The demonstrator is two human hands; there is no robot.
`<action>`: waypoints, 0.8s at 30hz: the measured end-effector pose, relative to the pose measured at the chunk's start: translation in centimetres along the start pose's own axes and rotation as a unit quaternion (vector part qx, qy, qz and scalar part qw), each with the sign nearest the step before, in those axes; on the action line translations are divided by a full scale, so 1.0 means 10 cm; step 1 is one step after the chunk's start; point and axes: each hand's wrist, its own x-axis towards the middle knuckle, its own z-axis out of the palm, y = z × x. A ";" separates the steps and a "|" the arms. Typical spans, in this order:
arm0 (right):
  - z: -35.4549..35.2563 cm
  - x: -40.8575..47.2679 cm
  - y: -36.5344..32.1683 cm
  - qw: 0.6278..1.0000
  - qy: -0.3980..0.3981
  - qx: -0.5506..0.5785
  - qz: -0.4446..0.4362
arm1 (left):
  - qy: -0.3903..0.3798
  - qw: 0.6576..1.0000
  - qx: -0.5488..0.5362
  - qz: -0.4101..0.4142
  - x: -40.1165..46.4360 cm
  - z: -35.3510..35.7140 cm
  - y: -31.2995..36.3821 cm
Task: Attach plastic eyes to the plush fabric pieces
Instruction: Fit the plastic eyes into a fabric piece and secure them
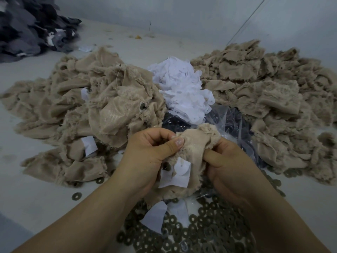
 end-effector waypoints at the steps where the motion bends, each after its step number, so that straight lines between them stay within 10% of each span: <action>1: 0.00 0.00 0.01 1.000 0.008 -0.015 -0.018 | -0.002 1.000 0.003 0.001 0.00 0.01 0.00; 16: -0.01 -0.06 0.02 0.968 0.091 -0.175 -0.158 | -0.026 0.996 0.080 0.014 -0.01 0.05 0.02; 24: 0.00 -0.01 0.05 0.987 0.068 -0.111 -0.090 | -0.015 0.992 0.127 0.005 0.01 0.06 0.08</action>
